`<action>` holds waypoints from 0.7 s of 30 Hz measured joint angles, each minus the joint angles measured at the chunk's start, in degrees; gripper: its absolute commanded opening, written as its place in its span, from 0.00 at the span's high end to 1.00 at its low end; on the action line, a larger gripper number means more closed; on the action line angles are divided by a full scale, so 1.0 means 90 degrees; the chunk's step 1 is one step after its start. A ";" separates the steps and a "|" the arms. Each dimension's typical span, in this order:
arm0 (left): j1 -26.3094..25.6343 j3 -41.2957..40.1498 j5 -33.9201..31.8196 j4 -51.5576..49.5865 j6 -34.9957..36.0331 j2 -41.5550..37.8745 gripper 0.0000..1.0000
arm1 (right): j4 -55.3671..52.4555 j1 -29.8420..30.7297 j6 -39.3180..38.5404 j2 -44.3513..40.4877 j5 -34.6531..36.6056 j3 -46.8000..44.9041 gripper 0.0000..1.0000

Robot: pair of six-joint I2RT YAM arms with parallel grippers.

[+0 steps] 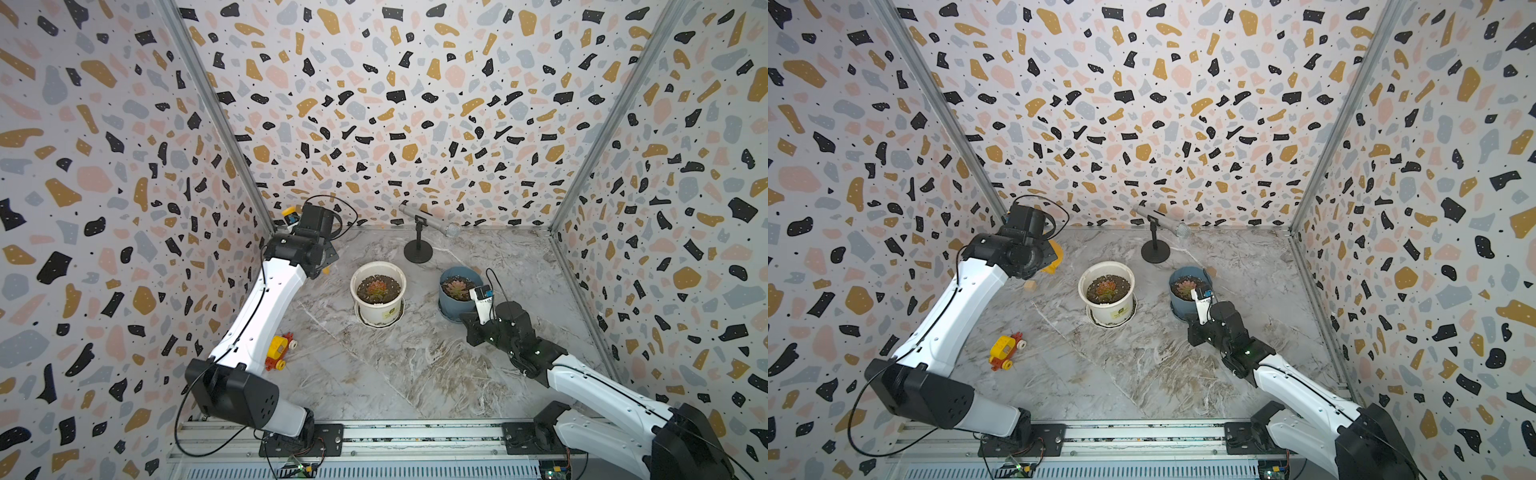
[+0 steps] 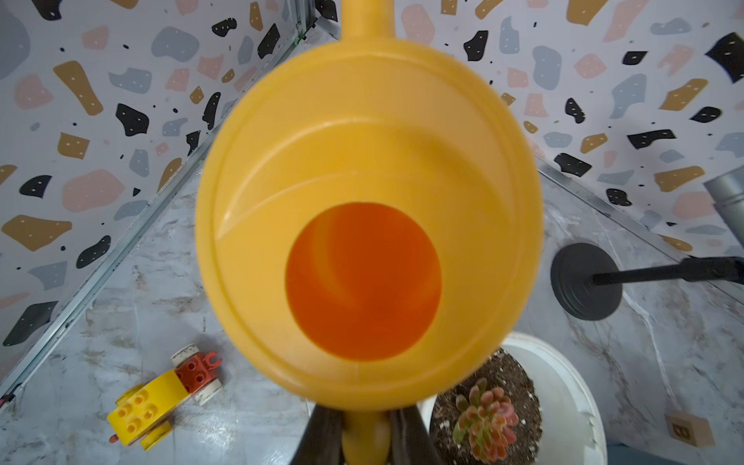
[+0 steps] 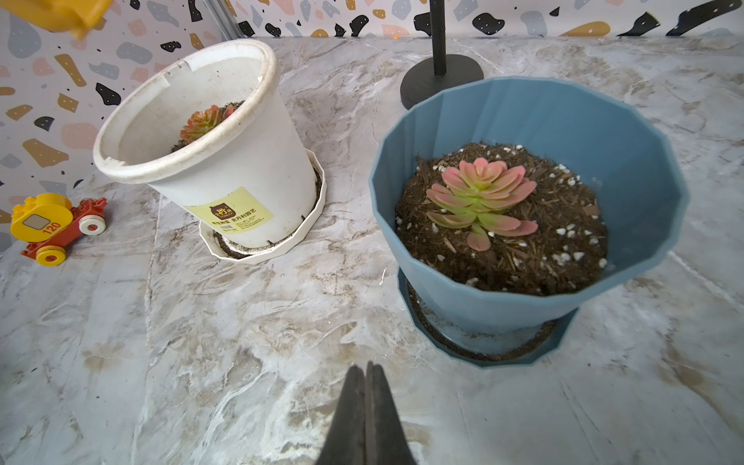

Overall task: Water the succulent around the soil edge
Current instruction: Place the watering can at the center of the board.

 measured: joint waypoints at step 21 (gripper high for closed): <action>0.0143 -0.0648 -0.0908 0.1991 -0.0112 0.2154 1.00 | 0.0007 0.0000 0.0000 0.0257 -0.0024 0.0000 1.00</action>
